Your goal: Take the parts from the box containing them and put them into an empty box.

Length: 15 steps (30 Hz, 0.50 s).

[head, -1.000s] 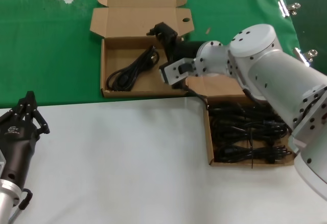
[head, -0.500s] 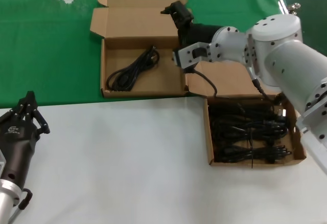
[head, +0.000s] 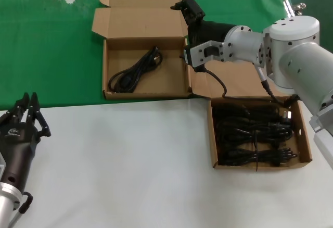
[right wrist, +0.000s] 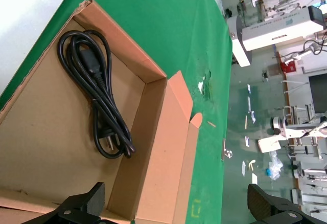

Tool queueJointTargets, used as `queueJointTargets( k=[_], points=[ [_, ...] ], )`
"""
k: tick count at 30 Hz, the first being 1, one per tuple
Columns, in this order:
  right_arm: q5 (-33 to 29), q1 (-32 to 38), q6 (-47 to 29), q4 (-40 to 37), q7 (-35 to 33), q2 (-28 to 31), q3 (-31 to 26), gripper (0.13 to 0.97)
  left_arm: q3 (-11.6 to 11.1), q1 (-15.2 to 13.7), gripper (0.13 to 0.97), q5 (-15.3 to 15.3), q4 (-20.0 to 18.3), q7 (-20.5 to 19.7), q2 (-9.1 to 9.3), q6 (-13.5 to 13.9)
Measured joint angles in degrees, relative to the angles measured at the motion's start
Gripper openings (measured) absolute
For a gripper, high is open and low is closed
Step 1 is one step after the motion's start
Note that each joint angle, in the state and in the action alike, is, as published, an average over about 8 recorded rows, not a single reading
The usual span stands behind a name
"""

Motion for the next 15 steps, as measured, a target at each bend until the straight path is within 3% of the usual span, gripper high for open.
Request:
queueJointTargets(
  k=[11, 15],
  points=[
    [-0.2, -1.5, 0.6, 1.7, 1.6, 0.3, 0.7, 0.966, 0.0, 0.0, 0.266, 0.0, 0.0, 0.0, 0.0, 0.0],
    [-0.6, -4.2, 1.7, 5.0, 4.8, 0.7, 1.9, 0.966, 0.0, 0.0, 0.347, 0.0, 0.0, 0.0, 0.0, 0.0]
  ],
)
